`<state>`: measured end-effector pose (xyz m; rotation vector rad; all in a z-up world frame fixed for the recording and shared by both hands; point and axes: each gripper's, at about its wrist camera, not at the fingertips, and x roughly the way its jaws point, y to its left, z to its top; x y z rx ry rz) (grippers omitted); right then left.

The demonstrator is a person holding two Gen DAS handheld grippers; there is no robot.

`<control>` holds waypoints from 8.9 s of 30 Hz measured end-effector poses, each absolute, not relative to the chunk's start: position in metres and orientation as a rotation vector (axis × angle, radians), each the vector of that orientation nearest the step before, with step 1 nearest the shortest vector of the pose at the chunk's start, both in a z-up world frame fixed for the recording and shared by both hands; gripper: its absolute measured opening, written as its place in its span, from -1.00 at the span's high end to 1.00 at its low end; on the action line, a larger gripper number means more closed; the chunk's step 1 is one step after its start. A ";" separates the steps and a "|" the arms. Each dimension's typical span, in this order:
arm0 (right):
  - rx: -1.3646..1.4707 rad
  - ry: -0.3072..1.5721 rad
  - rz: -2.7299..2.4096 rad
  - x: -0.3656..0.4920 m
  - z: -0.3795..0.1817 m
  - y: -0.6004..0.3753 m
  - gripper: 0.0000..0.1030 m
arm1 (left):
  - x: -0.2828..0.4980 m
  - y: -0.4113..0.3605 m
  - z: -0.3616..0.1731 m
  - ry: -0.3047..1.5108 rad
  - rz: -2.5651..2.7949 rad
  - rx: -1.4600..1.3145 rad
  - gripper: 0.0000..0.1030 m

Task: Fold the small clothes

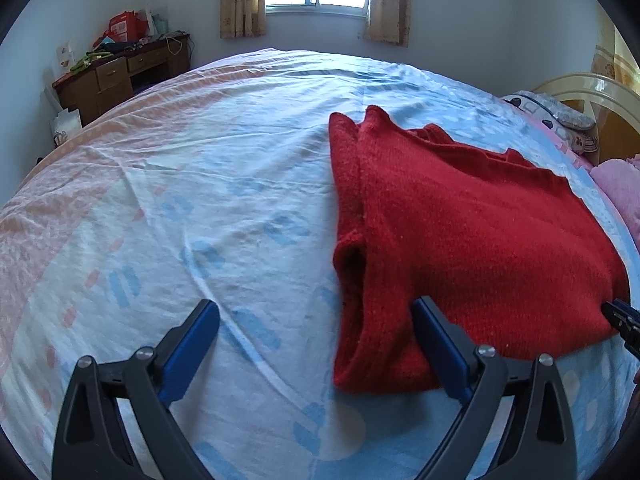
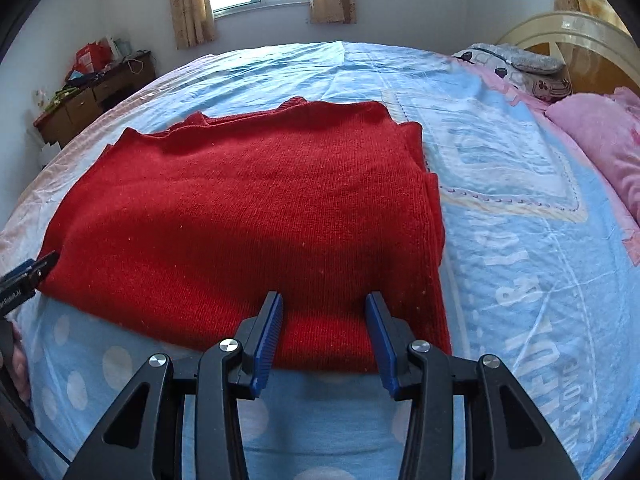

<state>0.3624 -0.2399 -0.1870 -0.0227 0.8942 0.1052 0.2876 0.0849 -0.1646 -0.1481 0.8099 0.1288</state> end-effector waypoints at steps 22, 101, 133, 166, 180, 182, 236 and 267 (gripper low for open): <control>-0.199 0.841 0.162 0.333 -0.173 -0.185 0.14 | 0.256 0.135 -0.155 0.780 0.083 -0.160 -1.00; -0.635 0.543 0.477 0.286 -0.170 0.022 0.94 | 0.402 0.158 -0.166 0.869 -0.449 -0.685 0.75; -0.348 0.428 0.386 0.290 -0.113 -0.084 0.96 | 0.409 0.074 -0.075 0.739 -0.505 -0.618 0.78; -0.026 0.563 0.223 0.315 -0.113 -0.238 0.97 | 0.440 -0.079 -0.059 0.822 -0.649 -0.423 0.78; 0.244 0.752 0.201 0.319 -0.160 -0.292 1.00 | 0.436 -0.144 -0.079 0.888 -0.670 -0.260 0.78; 0.301 0.792 0.193 0.320 -0.172 -0.301 1.00 | 0.436 -0.151 -0.082 0.892 -0.669 -0.237 0.78; 0.185 0.779 0.274 0.389 -0.142 -0.274 0.24 | 0.337 -0.085 -0.119 0.707 -0.450 -0.005 -0.11; -0.028 0.710 0.296 0.362 -0.171 -0.247 0.23 | 0.320 -0.060 -0.143 0.781 -0.411 -0.136 -0.81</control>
